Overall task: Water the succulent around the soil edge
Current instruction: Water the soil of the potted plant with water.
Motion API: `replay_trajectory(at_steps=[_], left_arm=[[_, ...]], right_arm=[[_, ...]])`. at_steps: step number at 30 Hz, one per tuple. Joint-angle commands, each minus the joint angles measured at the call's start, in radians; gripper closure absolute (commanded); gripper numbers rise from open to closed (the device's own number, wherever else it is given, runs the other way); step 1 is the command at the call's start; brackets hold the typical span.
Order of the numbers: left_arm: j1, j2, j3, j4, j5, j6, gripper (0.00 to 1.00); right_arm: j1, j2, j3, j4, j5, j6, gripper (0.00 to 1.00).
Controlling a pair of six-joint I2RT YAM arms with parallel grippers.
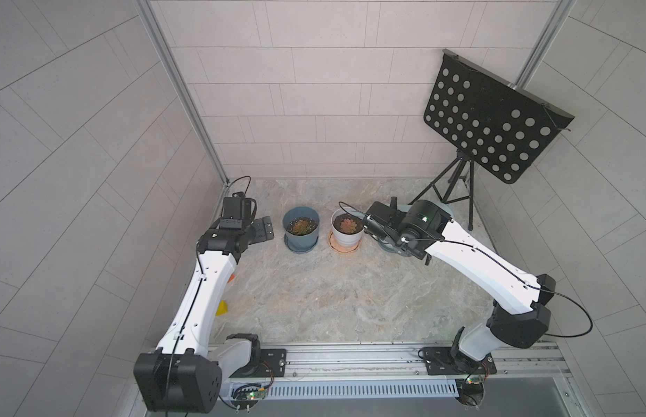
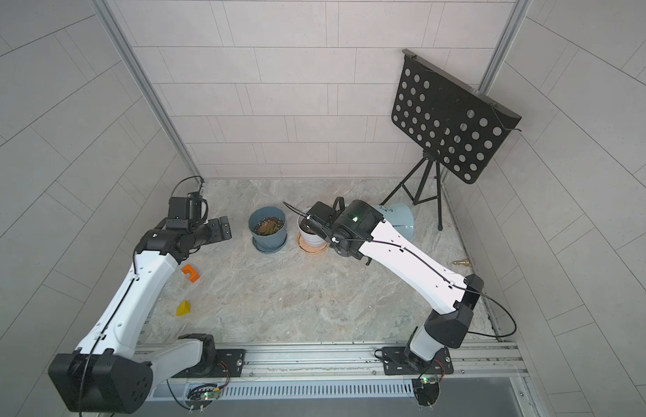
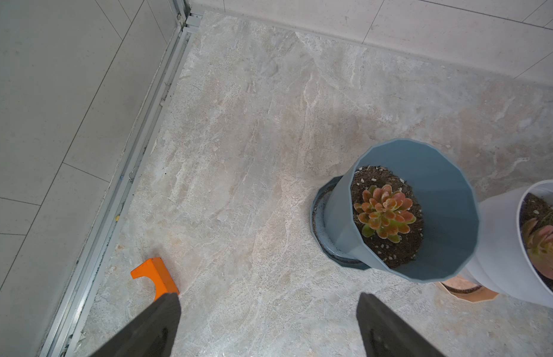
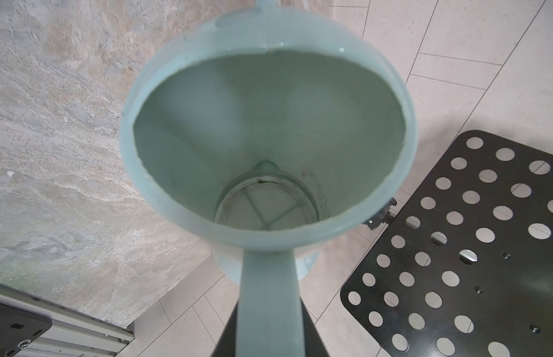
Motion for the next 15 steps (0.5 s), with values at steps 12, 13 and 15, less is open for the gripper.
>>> replay_trajectory(at_steps=[12,13,15], left_arm=[[0.008,-0.008,0.01,0.001,0.012,-0.008,0.03],[0.007,-0.008,0.01,0.002,0.012,-0.008,0.03],[0.008,-0.008,0.01,0.003,0.012,-0.006,0.03]], right_arm=[[0.014,0.049,0.072,-0.034,0.033,-0.006,1.0],[0.016,0.051,0.074,-0.032,0.035,-0.008,1.0],[0.021,0.056,0.08,-0.027,0.033,-0.009,1.0]])
